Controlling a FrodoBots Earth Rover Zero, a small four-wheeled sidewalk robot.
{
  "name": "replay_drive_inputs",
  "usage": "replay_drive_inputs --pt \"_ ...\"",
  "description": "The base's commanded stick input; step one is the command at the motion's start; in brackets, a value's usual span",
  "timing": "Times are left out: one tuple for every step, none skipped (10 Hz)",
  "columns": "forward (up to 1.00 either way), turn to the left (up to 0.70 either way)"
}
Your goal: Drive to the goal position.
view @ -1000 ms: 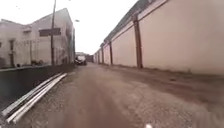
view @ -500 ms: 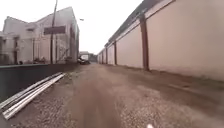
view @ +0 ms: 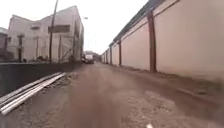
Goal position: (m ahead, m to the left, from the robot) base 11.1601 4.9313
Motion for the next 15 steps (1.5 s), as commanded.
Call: replay_drive_inputs --pt "0.85 0.11" --pt "0.85 0.11" --pt "0.85 0.11" --pt "0.85 0.11" --pt "0.85 0.11" --pt "0.85 0.11" --pt "0.85 0.11" --pt "0.85 0.11" --pt "0.85 0.11" --pt "0.85 0.11" --pt "0.85 0.11" --pt "0.85 0.11" --pt "0.85 0.11" --pt "0.85 -0.02" --pt "0.85 -0.23"
